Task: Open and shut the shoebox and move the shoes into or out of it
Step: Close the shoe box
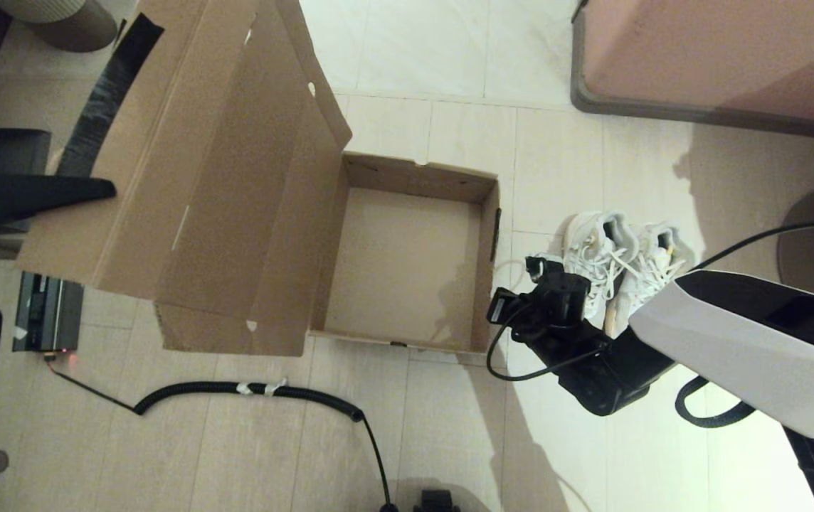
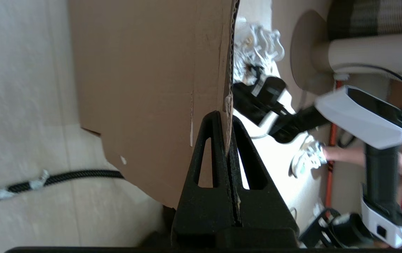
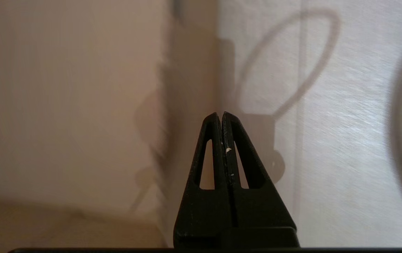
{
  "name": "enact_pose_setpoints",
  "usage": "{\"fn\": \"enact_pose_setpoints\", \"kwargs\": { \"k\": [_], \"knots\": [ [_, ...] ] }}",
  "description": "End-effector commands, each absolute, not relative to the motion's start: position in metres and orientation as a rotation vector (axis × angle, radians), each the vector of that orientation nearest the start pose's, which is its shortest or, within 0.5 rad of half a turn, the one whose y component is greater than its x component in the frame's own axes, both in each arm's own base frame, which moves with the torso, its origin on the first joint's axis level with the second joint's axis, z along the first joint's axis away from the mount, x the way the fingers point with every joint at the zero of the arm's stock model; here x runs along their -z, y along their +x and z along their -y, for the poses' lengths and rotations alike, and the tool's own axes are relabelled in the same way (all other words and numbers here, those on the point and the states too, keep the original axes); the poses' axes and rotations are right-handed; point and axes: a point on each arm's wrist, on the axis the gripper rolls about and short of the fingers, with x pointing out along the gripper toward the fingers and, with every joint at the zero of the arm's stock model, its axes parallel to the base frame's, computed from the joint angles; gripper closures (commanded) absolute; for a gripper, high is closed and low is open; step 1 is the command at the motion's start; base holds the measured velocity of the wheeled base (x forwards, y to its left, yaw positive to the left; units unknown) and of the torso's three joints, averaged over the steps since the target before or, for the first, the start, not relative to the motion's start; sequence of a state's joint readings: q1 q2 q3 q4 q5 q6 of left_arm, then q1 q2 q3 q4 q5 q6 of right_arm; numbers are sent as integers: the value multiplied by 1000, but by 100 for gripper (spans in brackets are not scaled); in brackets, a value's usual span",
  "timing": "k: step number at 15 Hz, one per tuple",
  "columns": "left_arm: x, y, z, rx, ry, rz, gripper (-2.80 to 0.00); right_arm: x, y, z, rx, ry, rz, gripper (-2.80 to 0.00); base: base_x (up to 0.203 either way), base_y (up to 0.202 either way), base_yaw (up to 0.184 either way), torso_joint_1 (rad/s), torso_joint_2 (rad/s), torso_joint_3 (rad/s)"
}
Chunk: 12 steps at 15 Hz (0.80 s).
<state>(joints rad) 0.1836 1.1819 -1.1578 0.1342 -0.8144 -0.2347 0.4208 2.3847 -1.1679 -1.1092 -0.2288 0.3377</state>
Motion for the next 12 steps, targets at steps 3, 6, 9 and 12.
{"fn": "enact_pose_setpoints", "kwargs": {
  "k": [3, 6, 9, 12],
  "knots": [
    [-324, 140, -3, 652, -310, -239, 0, -50, 425, -192, -152, 294, -114, 0, 0, 0, 0, 0, 0, 0],
    [-315, 129, 1, 671, -320, -267, 0, -50, 430, -196, -148, 296, -100, 0, 0, 0, 0, 0, 0, 0],
    [-303, 124, 4, 667, -327, -292, 0, -51, 423, -212, -184, 296, -101, 0, 0, 0, 0, 0, 0, 0],
    [-299, 126, 5, 675, -332, -309, 0, -54, 423, -219, -197, 297, -101, 0, 0, 0, 0, 0, 0, 0]
  ]
}}
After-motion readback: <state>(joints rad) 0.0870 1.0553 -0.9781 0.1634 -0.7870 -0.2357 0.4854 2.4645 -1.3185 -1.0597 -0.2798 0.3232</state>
